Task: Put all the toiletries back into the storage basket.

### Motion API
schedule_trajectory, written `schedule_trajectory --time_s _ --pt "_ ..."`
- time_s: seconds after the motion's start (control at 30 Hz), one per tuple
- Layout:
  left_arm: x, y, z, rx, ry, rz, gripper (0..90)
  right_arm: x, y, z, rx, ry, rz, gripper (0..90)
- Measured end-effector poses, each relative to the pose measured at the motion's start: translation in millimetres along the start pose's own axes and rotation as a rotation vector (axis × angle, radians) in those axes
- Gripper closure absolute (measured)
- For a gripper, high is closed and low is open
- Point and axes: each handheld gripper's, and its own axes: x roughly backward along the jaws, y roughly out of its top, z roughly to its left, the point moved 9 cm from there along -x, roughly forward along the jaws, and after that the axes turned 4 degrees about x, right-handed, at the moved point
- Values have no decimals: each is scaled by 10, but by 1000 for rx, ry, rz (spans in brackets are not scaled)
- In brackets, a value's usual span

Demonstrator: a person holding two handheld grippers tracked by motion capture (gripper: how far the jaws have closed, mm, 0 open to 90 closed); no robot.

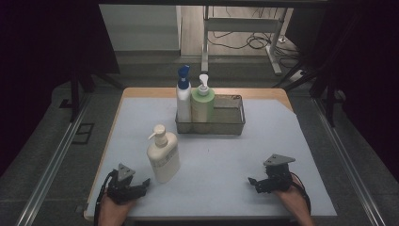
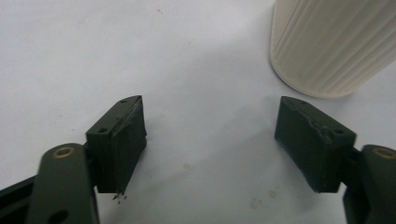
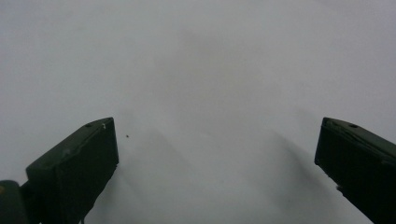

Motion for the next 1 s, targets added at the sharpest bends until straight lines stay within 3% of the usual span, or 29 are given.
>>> schedule_trajectory --time_s 0.07,0.2,0.27,0.47,0.67,0.83,1.0 --pt "5 14 18 -6 8 -2 276 -21 -36 -3 2 -2 17 0" --pt "36 72 36 -2 2 -21 347 -30 -62 -13 -45 14 1 0" --pt "56 109 33 1 -8 -30 424 -34 -63 -15 -45 5 -13 0" --pt "76 189 -18 8 -59 -22 578 -34 -67 -12 -45 8 -16 0" --pt "46 253 -90 -24 -108 0 727 -35 -68 -11 -45 8 -19 0" --pt "-22 341 -109 -12 -150 5 869 -35 -68 -12 -45 8 -19 0" --pt "-99 436 -164 -28 -187 3 894 -35 -68 -12 -45 8 -20 0"
